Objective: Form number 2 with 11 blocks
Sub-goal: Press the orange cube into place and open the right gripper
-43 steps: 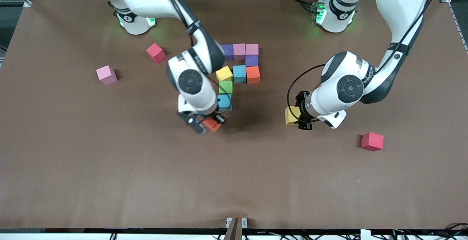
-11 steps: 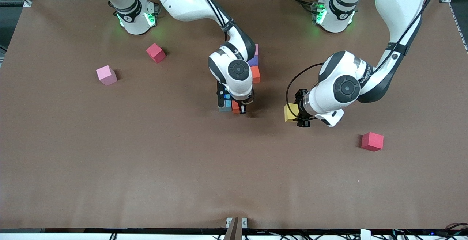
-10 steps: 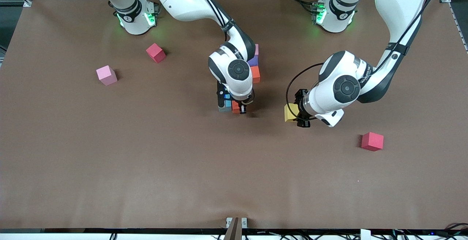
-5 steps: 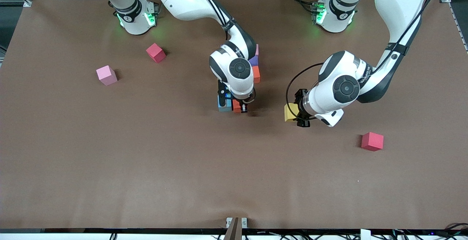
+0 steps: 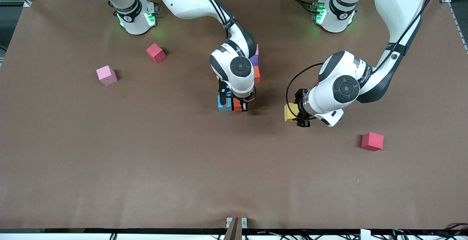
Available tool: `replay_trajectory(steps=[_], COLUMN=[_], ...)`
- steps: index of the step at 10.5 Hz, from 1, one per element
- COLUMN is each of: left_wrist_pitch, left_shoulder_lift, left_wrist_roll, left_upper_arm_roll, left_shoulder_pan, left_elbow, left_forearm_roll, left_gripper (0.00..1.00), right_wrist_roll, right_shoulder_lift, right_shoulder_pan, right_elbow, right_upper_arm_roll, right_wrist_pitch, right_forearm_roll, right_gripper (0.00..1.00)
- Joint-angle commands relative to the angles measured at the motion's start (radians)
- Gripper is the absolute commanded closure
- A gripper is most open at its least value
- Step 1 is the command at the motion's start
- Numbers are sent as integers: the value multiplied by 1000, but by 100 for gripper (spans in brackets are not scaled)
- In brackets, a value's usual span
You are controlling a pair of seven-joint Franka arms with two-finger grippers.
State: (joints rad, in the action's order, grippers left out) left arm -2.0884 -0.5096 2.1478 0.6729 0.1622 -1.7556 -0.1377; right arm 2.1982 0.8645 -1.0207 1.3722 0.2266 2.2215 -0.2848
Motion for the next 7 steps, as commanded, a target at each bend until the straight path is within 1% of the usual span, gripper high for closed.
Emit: replay_trajectory(steps=[1,7], left_wrist_pitch=[8,10], left_shoulder_lift=[25,26], left_wrist_roll=[-19,-19], left_upper_arm_roll=[7,7], left_shoulder_pan=[13,11], left_elbow=[-19,-19], left_forearm_roll=[23,23], left_gripper=[62,62], right_wrist_roll=[18,14], right_shoulder_lift=[-41,-42], right_shoulder_pan=[-22,-22], right_elbow=[85,93], right_upper_arm_roll=[7,14], right_wrist_pitch=[9,10], right_forearm_roll=[15,15], right_gripper=[100,100])
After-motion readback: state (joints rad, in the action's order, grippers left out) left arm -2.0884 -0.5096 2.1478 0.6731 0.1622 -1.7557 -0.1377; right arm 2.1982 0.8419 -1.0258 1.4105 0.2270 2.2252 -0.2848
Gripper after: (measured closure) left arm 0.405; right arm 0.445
